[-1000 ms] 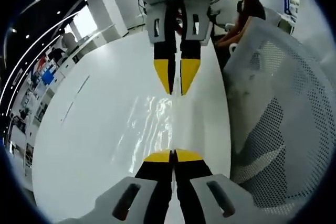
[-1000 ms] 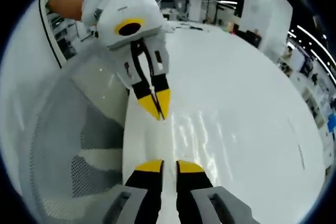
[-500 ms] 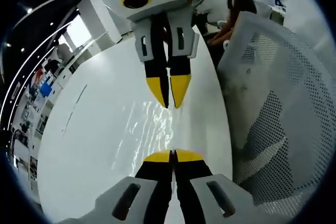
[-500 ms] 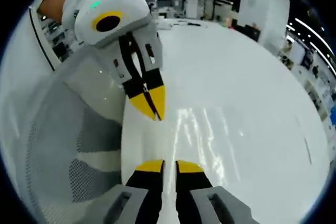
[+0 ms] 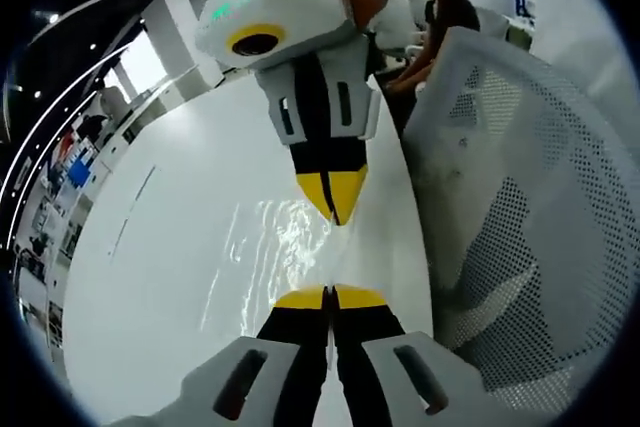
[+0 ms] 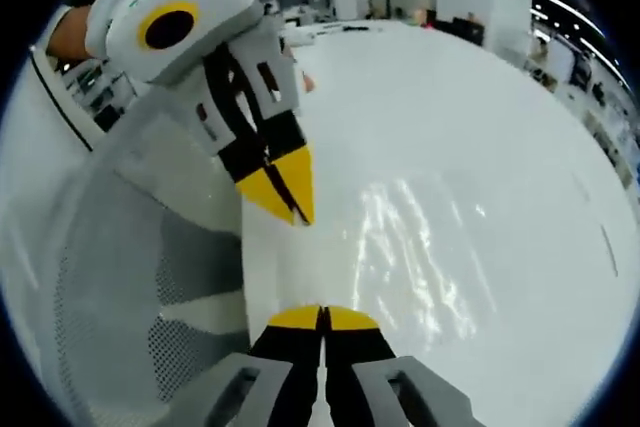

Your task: Open the resealable bag by pulling the two sides of the seal apart until the entire bag opening is separated and visibly accessible.

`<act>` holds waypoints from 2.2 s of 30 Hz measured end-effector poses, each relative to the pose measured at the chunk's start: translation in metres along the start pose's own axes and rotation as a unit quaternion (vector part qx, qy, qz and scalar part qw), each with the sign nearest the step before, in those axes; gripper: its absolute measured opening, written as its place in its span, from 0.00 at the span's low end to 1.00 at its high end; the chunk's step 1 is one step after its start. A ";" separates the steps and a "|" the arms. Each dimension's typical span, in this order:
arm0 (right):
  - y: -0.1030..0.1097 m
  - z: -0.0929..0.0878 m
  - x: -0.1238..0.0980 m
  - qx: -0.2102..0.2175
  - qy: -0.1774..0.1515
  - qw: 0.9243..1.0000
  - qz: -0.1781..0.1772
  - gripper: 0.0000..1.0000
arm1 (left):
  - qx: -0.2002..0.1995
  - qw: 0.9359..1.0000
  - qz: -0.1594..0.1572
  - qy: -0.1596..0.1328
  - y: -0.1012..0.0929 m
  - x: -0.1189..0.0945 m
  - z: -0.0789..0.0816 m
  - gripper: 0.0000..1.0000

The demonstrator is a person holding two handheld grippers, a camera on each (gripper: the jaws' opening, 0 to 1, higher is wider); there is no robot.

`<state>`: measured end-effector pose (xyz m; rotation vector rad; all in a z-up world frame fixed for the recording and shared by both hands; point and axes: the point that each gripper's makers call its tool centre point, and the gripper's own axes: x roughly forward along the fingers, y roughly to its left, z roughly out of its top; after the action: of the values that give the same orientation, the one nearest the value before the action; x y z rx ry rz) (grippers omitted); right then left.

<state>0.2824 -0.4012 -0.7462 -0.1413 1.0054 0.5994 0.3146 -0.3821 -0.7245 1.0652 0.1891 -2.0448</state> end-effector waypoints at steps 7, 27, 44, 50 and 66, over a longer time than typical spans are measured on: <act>-0.004 -0.002 0.002 -0.001 0.007 1.000 -0.011 0.00 | 0.037 0.999 0.008 0.000 0.004 -0.002 0.002 0.10; -0.009 0.016 -0.007 -0.027 -0.008 0.999 -0.030 0.00 | 0.112 0.993 -0.004 0.024 -0.002 0.006 0.013 0.07; -0.049 0.054 -0.041 -0.032 -0.081 0.986 -0.144 0.00 | 0.146 0.988 0.014 0.049 0.013 0.010 0.016 0.00; -0.058 0.062 -0.052 -0.037 -0.098 0.978 -0.180 0.00 | 0.152 0.987 0.013 0.050 0.015 0.010 0.018 0.00; -0.072 0.086 -0.089 -0.049 -0.170 0.946 -0.272 0.00 | 0.145 0.987 0.012 0.063 0.024 0.013 0.025 0.00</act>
<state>0.3505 -0.4646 -0.6378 -0.3771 0.5617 0.1539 0.3121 -0.4167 -0.7130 1.3699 -0.0605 -2.0240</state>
